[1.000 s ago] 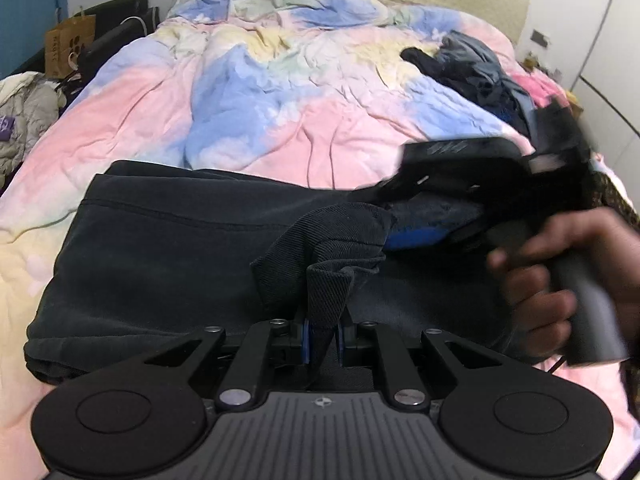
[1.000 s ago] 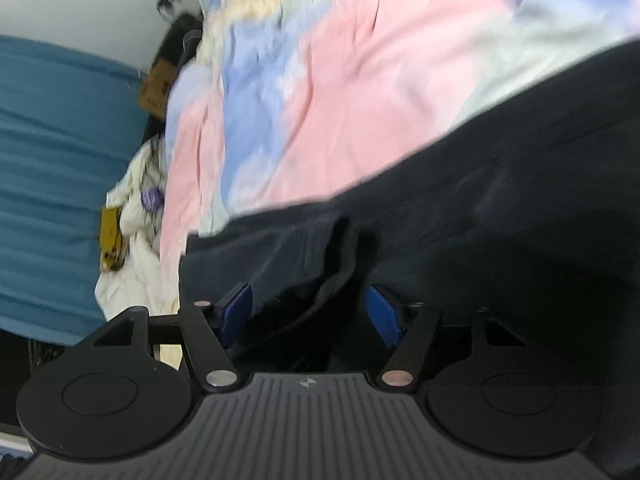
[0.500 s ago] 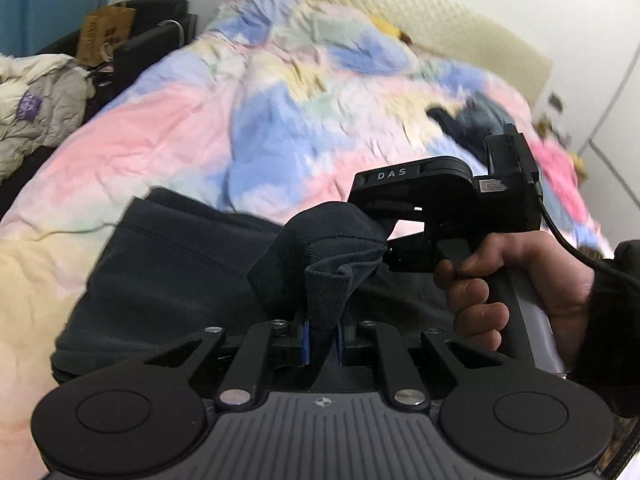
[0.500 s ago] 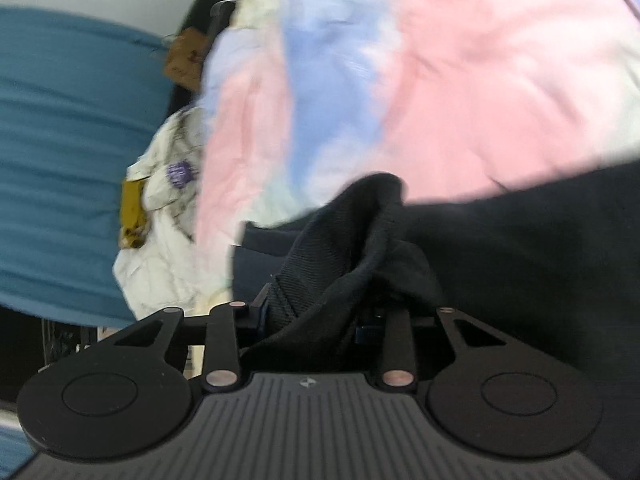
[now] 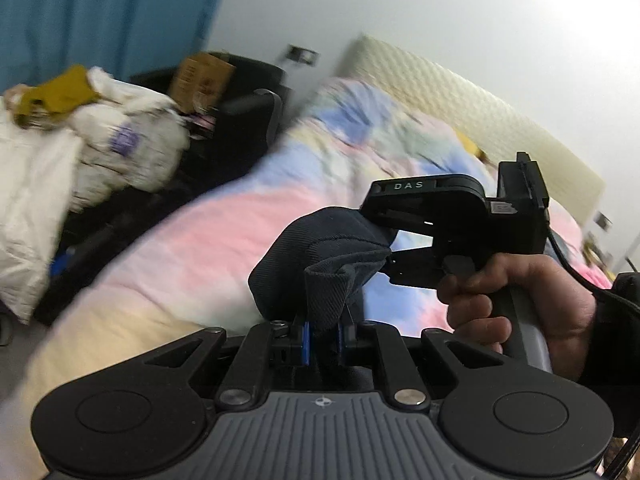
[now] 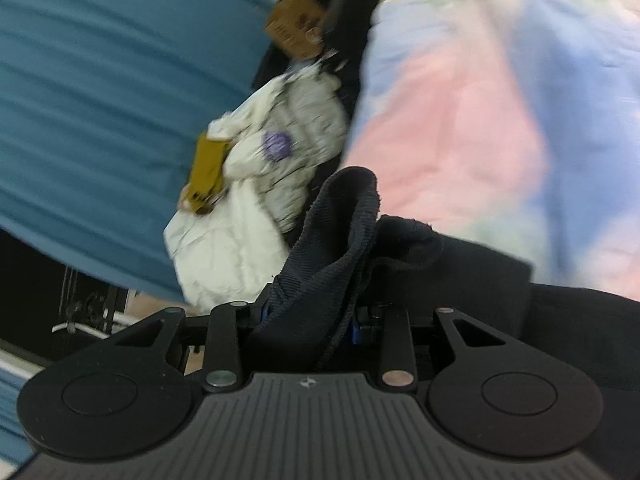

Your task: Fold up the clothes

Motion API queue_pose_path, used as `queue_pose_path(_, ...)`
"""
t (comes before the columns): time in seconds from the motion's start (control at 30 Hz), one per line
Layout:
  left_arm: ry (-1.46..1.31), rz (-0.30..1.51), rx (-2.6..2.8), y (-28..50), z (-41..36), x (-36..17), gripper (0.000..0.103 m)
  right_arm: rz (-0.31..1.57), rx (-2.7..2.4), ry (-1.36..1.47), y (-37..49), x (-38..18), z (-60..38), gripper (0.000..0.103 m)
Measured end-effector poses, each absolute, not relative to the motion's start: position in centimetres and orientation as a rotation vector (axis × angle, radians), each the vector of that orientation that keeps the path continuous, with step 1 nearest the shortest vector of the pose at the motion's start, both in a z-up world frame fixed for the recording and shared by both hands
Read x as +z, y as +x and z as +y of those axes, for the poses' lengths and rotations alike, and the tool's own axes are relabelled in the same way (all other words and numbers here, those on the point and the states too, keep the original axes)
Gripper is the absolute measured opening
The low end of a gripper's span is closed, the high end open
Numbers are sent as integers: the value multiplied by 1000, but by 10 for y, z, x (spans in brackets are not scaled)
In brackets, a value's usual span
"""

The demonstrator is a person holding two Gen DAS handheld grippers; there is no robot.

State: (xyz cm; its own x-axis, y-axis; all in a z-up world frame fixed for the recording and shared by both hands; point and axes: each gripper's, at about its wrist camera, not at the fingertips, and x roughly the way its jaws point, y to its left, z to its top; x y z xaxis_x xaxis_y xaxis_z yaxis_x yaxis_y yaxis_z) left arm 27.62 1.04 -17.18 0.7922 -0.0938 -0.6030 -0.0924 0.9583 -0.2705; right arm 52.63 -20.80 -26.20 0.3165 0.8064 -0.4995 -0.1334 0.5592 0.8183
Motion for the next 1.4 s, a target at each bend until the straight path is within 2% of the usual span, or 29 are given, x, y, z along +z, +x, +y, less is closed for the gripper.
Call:
queue_pose_path(0.23, -281, 543, 95, 278, 81, -125, 12, 1029, 873, 749, 556, -216, -123, 34)
queue_pose_path(0.37, -222, 516, 79, 279, 81, -107, 12, 989, 936, 717, 561, -195, -116, 34)
queue_pose_path(0.5, -129, 560, 6, 281, 49, -116, 12, 984, 920, 696, 553, -203, -148, 34)
queue_pose_path(0.67, -53, 645, -132, 281, -11, -147, 12, 1001, 849, 695, 534, -233, -220, 34)
queue_pose_path(1.07, 71, 843, -419, 263, -173, -257, 12, 1069, 609, 648, 466, -325, -387, 34)
queue_pose_path(1.4, 121, 962, -456, 250, -225, -325, 14, 1176, 502, 578, 421, -384, -434, 37)
